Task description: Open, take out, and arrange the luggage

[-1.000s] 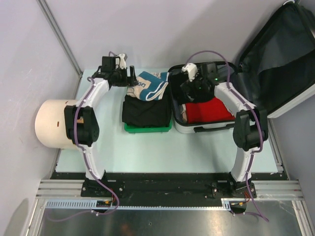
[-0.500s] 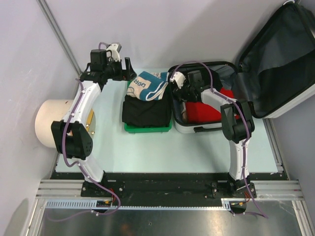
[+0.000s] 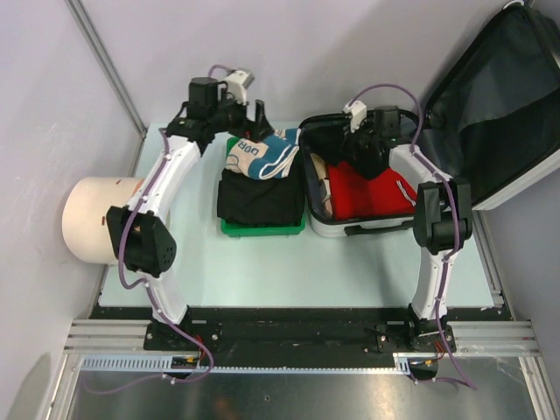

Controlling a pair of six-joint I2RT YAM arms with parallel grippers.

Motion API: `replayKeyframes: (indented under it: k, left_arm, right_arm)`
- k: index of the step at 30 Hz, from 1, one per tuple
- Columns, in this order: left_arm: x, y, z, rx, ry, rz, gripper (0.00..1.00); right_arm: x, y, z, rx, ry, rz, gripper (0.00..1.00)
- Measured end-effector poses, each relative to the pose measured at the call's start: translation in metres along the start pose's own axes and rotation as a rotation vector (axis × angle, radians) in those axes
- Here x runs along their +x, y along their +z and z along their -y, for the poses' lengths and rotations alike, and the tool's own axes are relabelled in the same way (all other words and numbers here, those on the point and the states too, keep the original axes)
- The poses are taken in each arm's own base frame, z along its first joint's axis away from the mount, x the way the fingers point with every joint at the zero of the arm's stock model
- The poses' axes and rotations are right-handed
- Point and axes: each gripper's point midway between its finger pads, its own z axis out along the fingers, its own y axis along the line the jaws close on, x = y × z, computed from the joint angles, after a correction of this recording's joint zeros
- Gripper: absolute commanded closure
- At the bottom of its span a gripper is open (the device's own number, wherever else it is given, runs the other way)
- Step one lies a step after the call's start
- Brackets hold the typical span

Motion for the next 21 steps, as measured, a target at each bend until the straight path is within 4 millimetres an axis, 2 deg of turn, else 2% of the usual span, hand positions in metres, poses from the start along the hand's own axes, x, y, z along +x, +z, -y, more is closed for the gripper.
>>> replayKeyframes:
  k: [6, 10, 13, 18, 21]
  left_arm:
    - [-0.003, 0.038, 0.075, 0.164, 0.253, -0.002, 0.0]
    - [0.0, 0.071, 0.111, 0.269, 0.392, 0.005, 0.0]
    - [0.005, 0.09, 0.118, 0.325, 0.458, 0.012, 0.0]
    - [0.02, 0.115, 0.119, 0.361, 0.589, 0.007, 0.0]
    - [0.026, 0.129, 0.128, 0.385, 0.656, 0.011, 0.0]
  right_arm:
    - [-0.005, -0.024, 0.022, -0.035, 0.176, 0.062, 1.0]
    - [-0.009, -0.033, 0.024, -0.06, 0.215, 0.085, 1.0]
    - [-0.02, -0.042, 0.014, -0.085, 0.208, 0.103, 1.0]
    - [-0.041, -0.068, -0.005, -0.118, 0.171, 0.14, 1.0]
    - [-0.047, -0.082, -0.016, -0.137, 0.145, 0.147, 1.0]
